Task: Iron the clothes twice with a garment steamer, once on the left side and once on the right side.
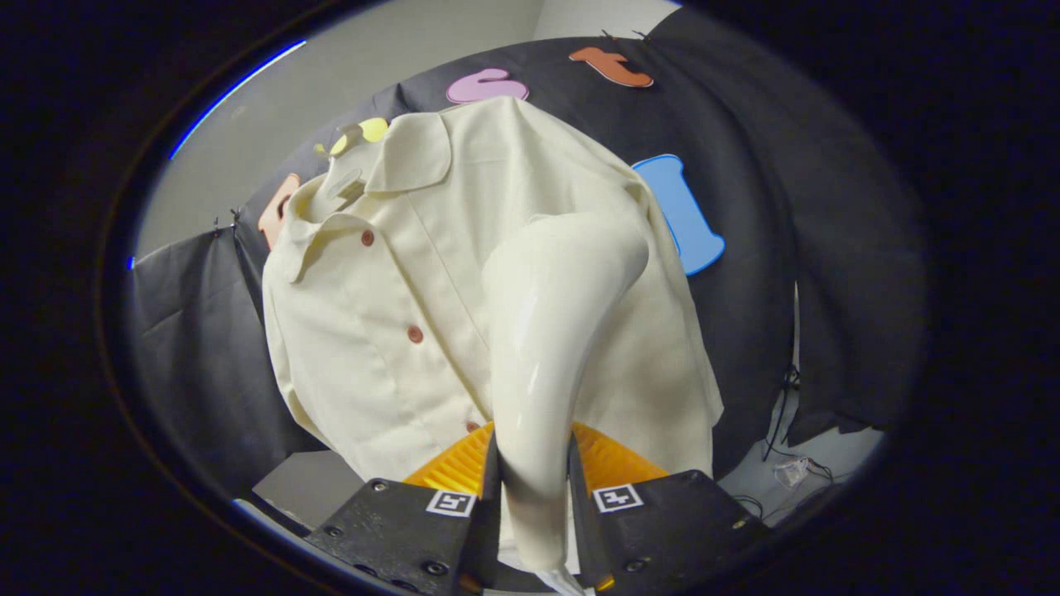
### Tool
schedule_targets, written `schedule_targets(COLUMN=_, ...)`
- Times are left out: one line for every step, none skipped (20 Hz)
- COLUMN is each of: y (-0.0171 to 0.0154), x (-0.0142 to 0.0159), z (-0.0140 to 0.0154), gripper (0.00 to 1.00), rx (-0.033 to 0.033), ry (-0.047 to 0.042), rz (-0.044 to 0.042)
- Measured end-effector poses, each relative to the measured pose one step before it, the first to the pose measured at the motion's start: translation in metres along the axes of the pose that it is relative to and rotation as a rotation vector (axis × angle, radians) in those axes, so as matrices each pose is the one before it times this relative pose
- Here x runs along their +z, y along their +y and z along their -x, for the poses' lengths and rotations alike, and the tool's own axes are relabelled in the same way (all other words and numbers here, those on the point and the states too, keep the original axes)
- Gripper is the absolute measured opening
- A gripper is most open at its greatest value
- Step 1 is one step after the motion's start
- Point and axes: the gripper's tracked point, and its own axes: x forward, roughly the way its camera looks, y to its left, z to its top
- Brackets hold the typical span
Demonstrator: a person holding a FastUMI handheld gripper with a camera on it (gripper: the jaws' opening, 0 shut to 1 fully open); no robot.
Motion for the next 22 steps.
schedule_targets(y=-0.00512, x=-0.00872, z=0.00114, gripper=0.37, rx=-0.00453, ry=0.01376, rz=0.00047)
schedule_targets(y=-0.00512, x=-0.00764, z=0.00003, gripper=0.37, rx=-0.00225, ry=0.00893, rz=-0.00451)
schedule_targets(y=-0.00401, x=-0.0084, z=-0.00068, gripper=0.37, rx=-0.00057, ry=0.00976, rz=-0.00364)
schedule_targets(y=-0.0055, x=-0.0071, z=-0.00002, gripper=0.37, rx=-0.00127, ry=0.00596, rz=0.00431)
schedule_targets(y=-0.00549, x=-0.00663, z=-0.00088, gripper=0.37, rx=-0.00172, ry=0.00646, rz=-0.00019)
schedule_targets(y=-0.0039, x=-0.00576, z=-0.00167, gripper=0.37, rx=-0.00262, ry=0.00587, rz=-0.01129)
schedule_targets(y=-0.00185, x=-0.00694, z=0.00005, gripper=0.37, rx=0.00243, ry=0.00767, rz=-0.00908)
schedule_targets(y=-0.00235, x=-0.00771, z=-0.00084, gripper=0.37, rx=-0.00007, ry=0.01254, rz=-0.00294)
schedule_targets(y=-0.0036, x=-0.00754, z=-0.00097, gripper=0.37, rx=-0.0044, ry=0.0068, rz=-0.00228)
schedule_targets(y=-0.00218, x=-0.00905, z=-0.00155, gripper=0.37, rx=-0.00272, ry=0.01686, rz=-0.00431)
schedule_targets(y=-0.00067, x=-0.0097, z=-0.00041, gripper=0.37, rx=0.00251, ry=0.01022, rz=-0.00663)
schedule_targets(y=-0.00292, x=-0.01106, z=-0.00161, gripper=0.37, rx=0.00154, ry=0.01835, rz=-0.0009)
schedule_targets(y=-0.00391, x=-0.0112, z=-0.0016, gripper=0.37, rx=-0.00301, ry=0.01752, rz=-0.00339)
schedule_targets(y=-0.00445, x=-0.01133, z=-0.0022, gripper=0.37, rx=-0.00472, ry=0.01824, rz=-0.00449)
schedule_targets(y=-0.0049, x=-0.01072, z=-0.00095, gripper=0.37, rx=-0.00372, ry=0.0135, rz=-0.00957)
schedule_targets(y=-0.00359, x=-0.00894, z=-0.00207, gripper=0.37, rx=-0.00077, ry=0.01186, rz=-0.01803)
schedule_targets(y=-0.00251, x=-0.01107, z=-0.0011, gripper=0.37, rx=0.00316, ry=0.01643, rz=-0.00817)
schedule_targets(y=-0.00396, x=-0.00794, z=-0.00114, gripper=0.37, rx=-0.00069, ry=0.01172, rz=-0.00178)
schedule_targets(y=-0.00536, x=-0.00814, z=-0.00274, gripper=0.38, rx=-0.00332, ry=0.01102, rz=-0.00195)
schedule_targets(y=-0.0048, x=-0.00686, z=-0.00088, gripper=0.38, rx=-0.00112, ry=0.0102, rz=-0.01001)
schedule_targets(y=-0.00502, x=-0.00646, z=-0.00084, gripper=0.38, rx=-0.00138, ry=0.00702, rz=-0.01205)
schedule_targets(y=-0.00417, x=-0.00514, z=-0.0013, gripper=0.37, rx=-0.00101, ry=0.00539, rz=-0.01119)
